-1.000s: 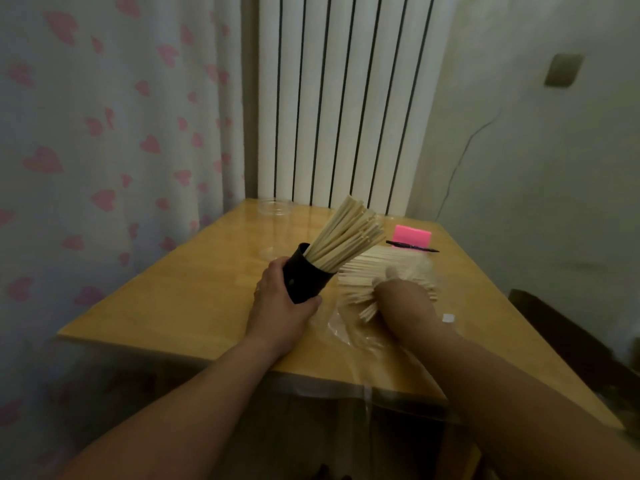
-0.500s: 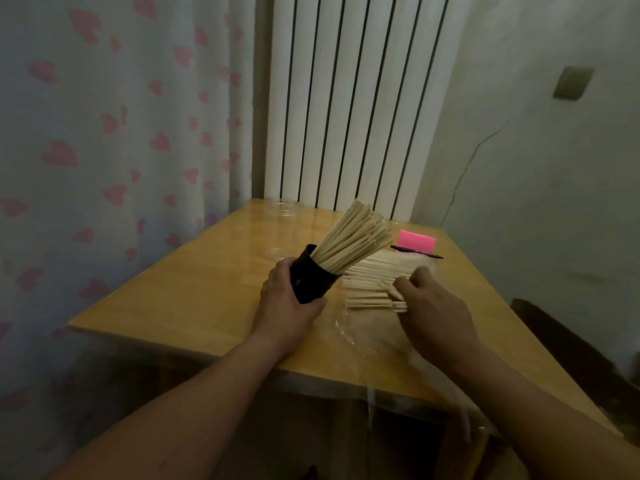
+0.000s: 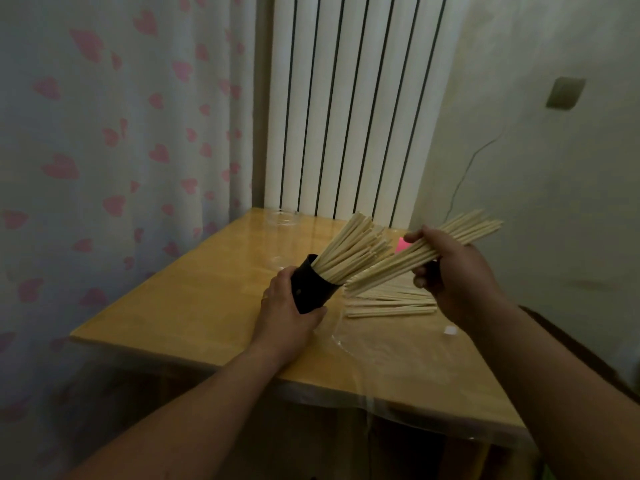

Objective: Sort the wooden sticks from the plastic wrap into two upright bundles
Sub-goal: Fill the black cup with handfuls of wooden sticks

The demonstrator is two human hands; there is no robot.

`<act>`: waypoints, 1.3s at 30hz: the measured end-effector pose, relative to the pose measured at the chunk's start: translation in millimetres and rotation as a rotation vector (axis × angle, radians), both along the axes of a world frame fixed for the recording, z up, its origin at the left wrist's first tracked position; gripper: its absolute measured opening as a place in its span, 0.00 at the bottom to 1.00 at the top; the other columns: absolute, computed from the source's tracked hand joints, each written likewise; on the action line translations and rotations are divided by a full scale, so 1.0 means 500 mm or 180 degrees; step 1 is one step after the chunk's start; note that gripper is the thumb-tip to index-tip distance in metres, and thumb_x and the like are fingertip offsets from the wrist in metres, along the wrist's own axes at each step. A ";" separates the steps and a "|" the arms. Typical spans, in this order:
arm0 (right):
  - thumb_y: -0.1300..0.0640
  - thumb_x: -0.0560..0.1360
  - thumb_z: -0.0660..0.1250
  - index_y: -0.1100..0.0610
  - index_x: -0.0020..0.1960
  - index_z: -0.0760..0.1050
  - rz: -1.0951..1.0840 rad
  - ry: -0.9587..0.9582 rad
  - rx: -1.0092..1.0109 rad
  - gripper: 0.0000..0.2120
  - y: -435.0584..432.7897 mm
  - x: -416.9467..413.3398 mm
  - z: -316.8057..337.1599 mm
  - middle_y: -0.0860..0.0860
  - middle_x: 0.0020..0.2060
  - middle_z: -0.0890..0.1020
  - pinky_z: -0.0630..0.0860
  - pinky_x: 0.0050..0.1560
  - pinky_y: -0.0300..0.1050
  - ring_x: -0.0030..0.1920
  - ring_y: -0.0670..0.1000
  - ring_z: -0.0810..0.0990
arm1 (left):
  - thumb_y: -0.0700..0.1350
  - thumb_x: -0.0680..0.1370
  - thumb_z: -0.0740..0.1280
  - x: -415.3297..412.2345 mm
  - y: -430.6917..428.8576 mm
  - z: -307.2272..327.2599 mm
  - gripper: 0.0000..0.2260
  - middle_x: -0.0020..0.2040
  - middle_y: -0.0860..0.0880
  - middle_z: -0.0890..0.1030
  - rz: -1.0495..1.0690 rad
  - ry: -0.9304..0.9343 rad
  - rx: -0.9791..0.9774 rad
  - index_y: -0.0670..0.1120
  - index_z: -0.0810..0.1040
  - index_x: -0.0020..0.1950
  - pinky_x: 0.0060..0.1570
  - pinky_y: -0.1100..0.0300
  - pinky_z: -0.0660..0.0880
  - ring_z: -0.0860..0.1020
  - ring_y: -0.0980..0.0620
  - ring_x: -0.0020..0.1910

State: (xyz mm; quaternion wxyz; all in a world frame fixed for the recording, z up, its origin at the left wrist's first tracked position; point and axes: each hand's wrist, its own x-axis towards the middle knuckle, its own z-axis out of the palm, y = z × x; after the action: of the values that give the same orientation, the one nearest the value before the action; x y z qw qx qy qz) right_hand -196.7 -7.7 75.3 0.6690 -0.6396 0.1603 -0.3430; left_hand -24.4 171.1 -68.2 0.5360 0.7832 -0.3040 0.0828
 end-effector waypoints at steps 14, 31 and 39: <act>0.55 0.76 0.75 0.54 0.46 0.85 -0.0834 0.0184 -0.1284 0.03 0.042 0.103 0.020 0.50 0.40 0.88 0.80 0.40 0.40 0.43 0.47 0.87 | 0.54 0.72 0.79 -0.002 0.002 0.000 0.36 0.67 0.58 0.71 -0.0063 -0.0083 0.0045 0.58 0.64 0.75 0.65 0.50 0.74 0.71 0.54 0.65; 0.43 0.83 0.68 0.48 0.74 0.69 -0.0976 -0.0219 -0.0780 0.22 0.039 0.146 0.006 0.48 0.56 0.79 0.81 0.50 0.49 0.55 0.50 0.82 | 0.53 0.72 0.79 0.000 -0.001 -0.001 0.36 0.66 0.58 0.71 -0.0027 -0.0086 0.0056 0.58 0.64 0.75 0.64 0.54 0.72 0.70 0.54 0.65; 0.46 0.86 0.61 0.51 0.73 0.75 -0.0627 0.0446 -0.1036 0.19 0.049 0.159 0.009 0.50 0.59 0.81 0.79 0.57 0.51 0.57 0.51 0.81 | 0.52 0.72 0.79 -0.003 0.001 0.002 0.37 0.68 0.57 0.71 -0.0050 -0.0093 0.0084 0.57 0.64 0.76 0.65 0.52 0.72 0.69 0.53 0.67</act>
State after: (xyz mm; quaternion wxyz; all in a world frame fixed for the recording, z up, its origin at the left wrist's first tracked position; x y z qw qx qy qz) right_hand -117.3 17.0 79.7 0.5073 -0.7428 0.2106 -0.3829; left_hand -26.0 171.4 -67.4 0.5218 0.7865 -0.3189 0.0861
